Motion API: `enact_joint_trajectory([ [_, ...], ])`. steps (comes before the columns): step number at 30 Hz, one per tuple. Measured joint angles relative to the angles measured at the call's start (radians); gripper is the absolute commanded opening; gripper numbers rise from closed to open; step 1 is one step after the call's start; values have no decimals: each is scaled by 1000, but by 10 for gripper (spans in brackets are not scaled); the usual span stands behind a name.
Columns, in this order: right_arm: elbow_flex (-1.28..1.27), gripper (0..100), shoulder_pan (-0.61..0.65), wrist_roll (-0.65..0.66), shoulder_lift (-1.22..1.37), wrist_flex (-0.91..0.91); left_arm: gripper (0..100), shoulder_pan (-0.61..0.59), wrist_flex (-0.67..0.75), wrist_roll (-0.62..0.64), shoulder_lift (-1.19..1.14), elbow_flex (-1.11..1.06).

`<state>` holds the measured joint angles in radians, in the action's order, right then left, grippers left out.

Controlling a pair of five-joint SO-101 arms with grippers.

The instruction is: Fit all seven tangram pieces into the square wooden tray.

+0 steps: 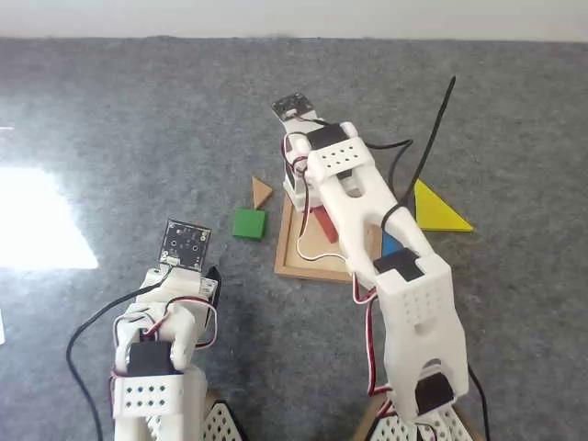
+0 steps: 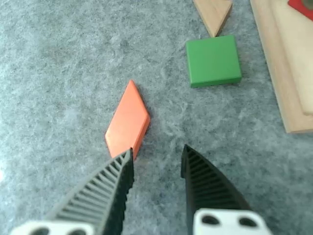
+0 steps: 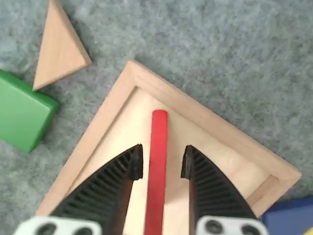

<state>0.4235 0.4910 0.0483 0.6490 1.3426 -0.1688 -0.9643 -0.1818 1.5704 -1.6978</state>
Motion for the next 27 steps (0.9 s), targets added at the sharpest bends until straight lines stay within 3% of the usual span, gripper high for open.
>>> enact_joint_trajectory([
  [15, -3, 127, -44, 0, -331, 180, 152, 0, 0, 0, 0, 0],
  [21, -178, 122, -210, -6, -331, 114, 152, 0, 0, 0, 0, 0],
  [27, -275, 122, -180, 0, -330, 17, 152, 0, 0, 0, 0, 0],
])
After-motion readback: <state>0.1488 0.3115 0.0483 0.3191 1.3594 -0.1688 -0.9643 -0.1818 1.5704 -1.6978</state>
